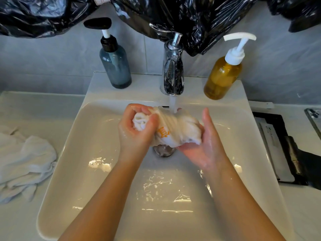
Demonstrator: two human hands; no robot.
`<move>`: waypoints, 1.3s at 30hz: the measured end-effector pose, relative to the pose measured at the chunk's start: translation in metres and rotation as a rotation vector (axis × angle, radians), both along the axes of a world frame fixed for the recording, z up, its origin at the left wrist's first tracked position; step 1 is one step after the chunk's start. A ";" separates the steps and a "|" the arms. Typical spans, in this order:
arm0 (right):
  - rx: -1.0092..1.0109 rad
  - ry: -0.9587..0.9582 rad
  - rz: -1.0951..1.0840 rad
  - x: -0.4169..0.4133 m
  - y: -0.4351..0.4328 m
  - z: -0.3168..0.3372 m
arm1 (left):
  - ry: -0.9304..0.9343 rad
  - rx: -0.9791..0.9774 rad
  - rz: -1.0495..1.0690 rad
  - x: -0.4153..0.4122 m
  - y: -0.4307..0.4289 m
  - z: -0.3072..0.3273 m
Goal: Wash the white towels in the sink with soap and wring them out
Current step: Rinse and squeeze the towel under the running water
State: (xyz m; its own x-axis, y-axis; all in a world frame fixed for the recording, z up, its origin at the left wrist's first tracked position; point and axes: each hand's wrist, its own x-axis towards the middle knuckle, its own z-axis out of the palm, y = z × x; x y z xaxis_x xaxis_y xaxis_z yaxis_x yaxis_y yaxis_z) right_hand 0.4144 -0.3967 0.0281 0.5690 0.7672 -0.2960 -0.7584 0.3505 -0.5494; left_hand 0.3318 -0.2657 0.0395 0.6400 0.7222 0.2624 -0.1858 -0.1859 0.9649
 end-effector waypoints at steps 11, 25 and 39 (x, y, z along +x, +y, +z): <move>-0.539 -0.469 -0.480 0.001 0.037 0.015 | 0.073 -0.409 0.149 0.029 -0.005 -0.010; -0.651 -0.896 -0.415 0.008 0.046 -0.003 | 0.162 -0.942 -0.200 0.026 0.006 -0.040; -0.524 -0.824 -0.262 -0.003 0.035 -0.002 | 0.027 -1.071 -0.165 0.013 0.011 -0.043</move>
